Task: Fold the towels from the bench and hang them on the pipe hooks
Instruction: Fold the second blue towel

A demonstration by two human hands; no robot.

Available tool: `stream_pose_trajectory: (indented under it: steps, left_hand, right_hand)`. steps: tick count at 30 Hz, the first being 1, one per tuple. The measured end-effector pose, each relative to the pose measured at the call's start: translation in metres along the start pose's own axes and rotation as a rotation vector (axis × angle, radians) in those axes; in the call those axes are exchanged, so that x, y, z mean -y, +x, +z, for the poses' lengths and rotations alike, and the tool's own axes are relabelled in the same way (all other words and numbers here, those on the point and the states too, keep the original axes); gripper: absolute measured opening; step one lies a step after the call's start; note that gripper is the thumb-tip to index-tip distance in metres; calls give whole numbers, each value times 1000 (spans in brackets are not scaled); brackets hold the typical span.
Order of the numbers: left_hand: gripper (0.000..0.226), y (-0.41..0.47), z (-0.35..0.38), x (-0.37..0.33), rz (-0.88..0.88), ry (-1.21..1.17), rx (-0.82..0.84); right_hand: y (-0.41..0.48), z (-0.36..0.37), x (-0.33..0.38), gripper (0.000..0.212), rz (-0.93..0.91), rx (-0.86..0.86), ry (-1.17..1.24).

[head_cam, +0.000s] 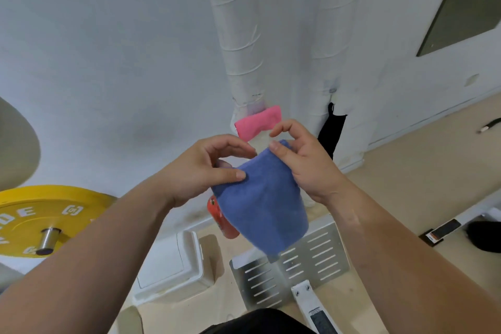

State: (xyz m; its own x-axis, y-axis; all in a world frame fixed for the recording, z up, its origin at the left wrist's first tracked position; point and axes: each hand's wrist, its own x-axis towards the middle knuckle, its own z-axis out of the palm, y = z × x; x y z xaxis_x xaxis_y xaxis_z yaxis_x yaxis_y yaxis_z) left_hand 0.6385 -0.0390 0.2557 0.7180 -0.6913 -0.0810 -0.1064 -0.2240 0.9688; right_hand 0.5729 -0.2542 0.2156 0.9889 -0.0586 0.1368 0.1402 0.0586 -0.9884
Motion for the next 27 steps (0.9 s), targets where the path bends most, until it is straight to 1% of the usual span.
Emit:
stream_pose_trajectory:
  steps: [3,5,7,9,12,15,16,17,19,22,25,27]
  left_hand:
    - [37,11,-2,-12,-58,53,258]
    - [41,17,0,-19,-82,81,372]
    - [47,23,4,-25,-113,99,442]
    - [46,29,8,-27,-143,119,460]
    - [41,36,10,-23,-153,136,379]
    - [44,38,10,-12,-154,117,250]
    - [45,37,9,-7,-153,100,199]
    - [47,35,8,-3,-156,75,149]
    - [49,31,3,3,-173,13,78]
    - [53,27,-5,4,-197,-33,42]
    - [54,25,-14,2,-207,-20,-3]
    - [54,24,-20,4,-206,3,-66]
  right_hand:
    - [1,-2,4,11,-19,37,7]
    - [3,-4,5,13,-29,30,11]
    - [4,-6,4,15,-24,10,40]
    - [4,-7,2,15,-8,-14,83]
    - [1,-11,-8,12,10,-40,180]
    - [-9,-16,-29,15,51,-19,305]
    - [-13,-16,-37,15,62,5,311]
    - [-16,-16,-45,13,75,33,282]
    - [-21,-15,-57,7,124,112,151]
    - [-20,-13,-77,22,214,216,-16]
    - [-16,-8,-93,28,268,248,-21]
    - [-13,-5,-104,33,252,279,-40]
